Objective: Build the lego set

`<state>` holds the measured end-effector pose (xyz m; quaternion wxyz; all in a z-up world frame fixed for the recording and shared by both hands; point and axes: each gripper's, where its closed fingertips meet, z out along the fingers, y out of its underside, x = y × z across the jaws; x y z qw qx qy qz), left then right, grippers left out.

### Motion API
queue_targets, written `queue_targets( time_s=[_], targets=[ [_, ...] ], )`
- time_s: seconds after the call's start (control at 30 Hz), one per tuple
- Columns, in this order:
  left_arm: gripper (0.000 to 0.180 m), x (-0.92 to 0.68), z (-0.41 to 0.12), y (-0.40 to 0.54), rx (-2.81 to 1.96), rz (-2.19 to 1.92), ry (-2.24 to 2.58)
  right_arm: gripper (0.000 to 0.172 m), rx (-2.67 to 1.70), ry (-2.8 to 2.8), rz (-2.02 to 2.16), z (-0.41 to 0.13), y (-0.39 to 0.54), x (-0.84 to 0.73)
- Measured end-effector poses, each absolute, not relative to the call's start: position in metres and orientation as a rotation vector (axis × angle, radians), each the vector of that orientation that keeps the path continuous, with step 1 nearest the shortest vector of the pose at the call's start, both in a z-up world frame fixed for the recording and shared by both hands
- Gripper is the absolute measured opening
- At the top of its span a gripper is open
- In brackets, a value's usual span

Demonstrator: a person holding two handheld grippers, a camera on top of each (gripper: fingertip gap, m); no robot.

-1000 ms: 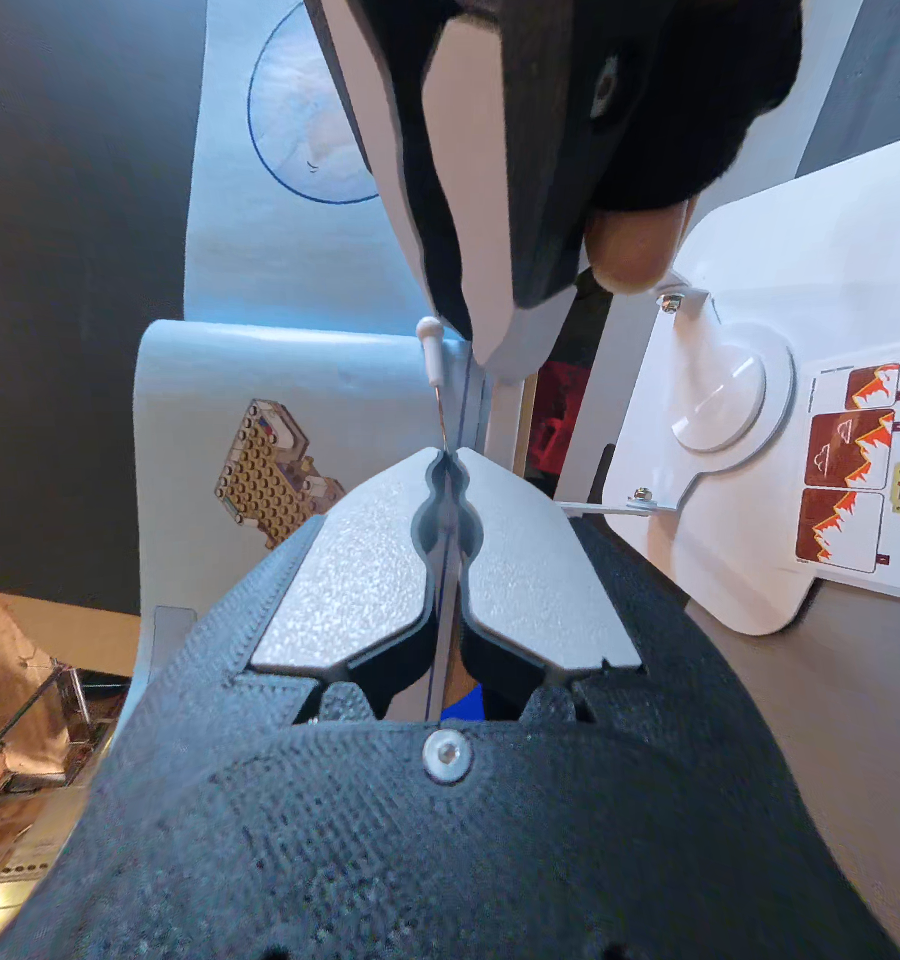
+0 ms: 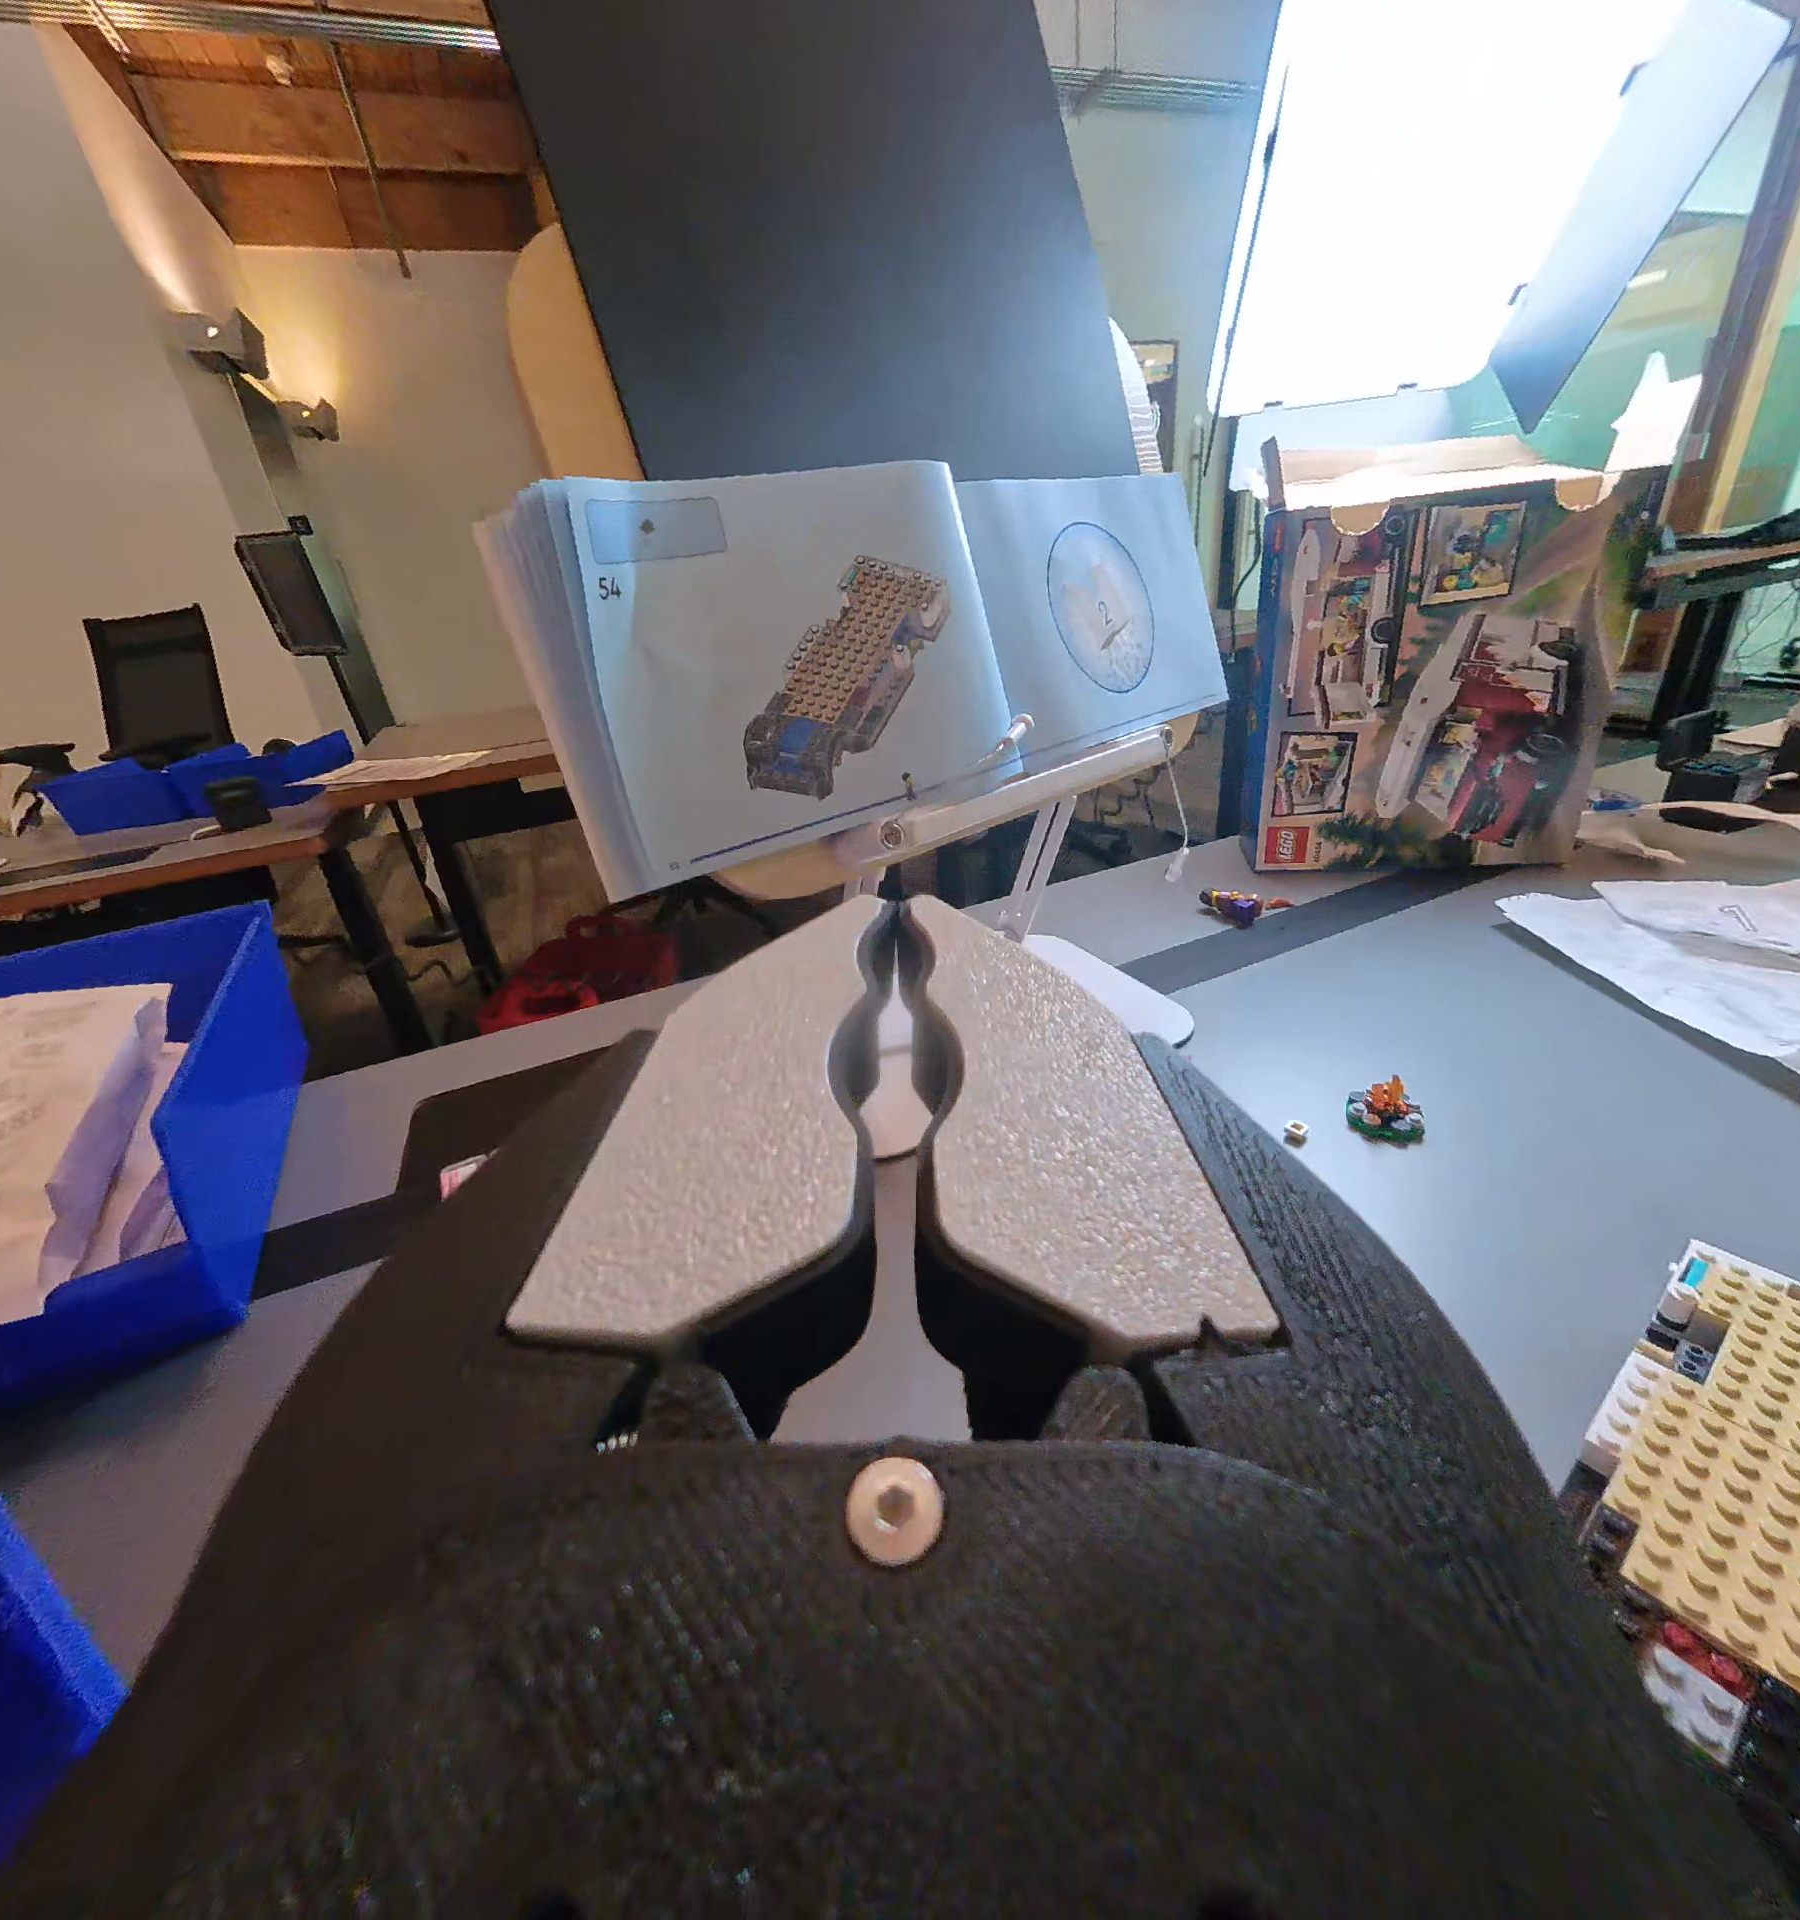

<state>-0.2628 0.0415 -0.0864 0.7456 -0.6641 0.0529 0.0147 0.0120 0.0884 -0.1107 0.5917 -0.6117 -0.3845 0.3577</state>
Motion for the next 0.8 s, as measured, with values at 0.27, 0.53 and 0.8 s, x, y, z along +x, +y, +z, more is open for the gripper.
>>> queue_targets(
  time_s=[0.27,0.53,0.8],
  targets=[
    [0.000,-0.270,-0.028,0.095,-1.389,0.169,0.107,0.000,-1.308,-0.904,0.850,-0.144,0.076,0.010],
    [0.000,-0.311,-0.010,0.185,-1.423,0.205,-0.052,0.001,-1.314,-0.923,0.829,-0.153,0.077,0.010],
    [0.000,-0.319,-0.018,0.205,-1.429,0.208,-0.095,0.003,-1.342,-0.912,0.841,-0.157,0.083,0.012]
  ],
)
